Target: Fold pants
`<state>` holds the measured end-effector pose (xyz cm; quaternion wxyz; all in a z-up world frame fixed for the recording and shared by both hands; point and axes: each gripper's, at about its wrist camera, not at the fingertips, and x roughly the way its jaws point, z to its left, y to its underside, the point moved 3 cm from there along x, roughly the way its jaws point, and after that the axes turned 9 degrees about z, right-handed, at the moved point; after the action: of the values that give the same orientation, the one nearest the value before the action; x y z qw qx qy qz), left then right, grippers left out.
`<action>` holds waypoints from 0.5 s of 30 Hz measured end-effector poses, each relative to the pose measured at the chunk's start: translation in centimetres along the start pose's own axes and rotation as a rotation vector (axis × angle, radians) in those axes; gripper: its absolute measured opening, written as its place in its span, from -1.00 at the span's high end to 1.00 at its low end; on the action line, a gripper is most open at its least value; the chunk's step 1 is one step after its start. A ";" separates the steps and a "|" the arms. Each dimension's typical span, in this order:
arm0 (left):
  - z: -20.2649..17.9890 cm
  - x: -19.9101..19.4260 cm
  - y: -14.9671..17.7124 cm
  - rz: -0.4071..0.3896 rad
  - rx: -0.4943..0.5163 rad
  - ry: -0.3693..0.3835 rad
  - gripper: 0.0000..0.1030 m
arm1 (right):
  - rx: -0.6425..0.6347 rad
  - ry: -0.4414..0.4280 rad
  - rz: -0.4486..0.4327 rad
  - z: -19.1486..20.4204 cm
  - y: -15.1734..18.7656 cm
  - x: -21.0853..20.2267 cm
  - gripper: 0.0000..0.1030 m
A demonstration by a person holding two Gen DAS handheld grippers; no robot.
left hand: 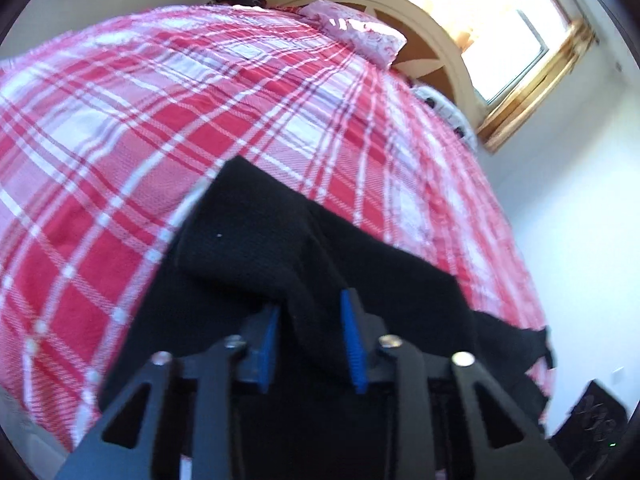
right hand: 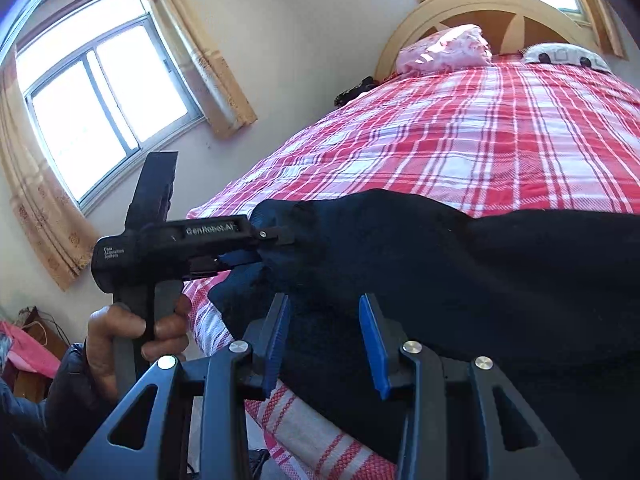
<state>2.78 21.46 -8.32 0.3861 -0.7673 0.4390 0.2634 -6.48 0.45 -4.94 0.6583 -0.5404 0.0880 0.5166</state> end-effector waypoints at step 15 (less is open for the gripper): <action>-2.5 -4.8 -0.8 -0.119 0.016 0.034 0.75 | 0.480 -0.146 -0.070 -9.7 4.3 -4.5 -0.01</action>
<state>1.39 21.90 -3.01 0.3999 -0.7933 0.4012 0.2233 -7.59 -10.46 -8.43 0.7900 -0.3325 0.1418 0.4953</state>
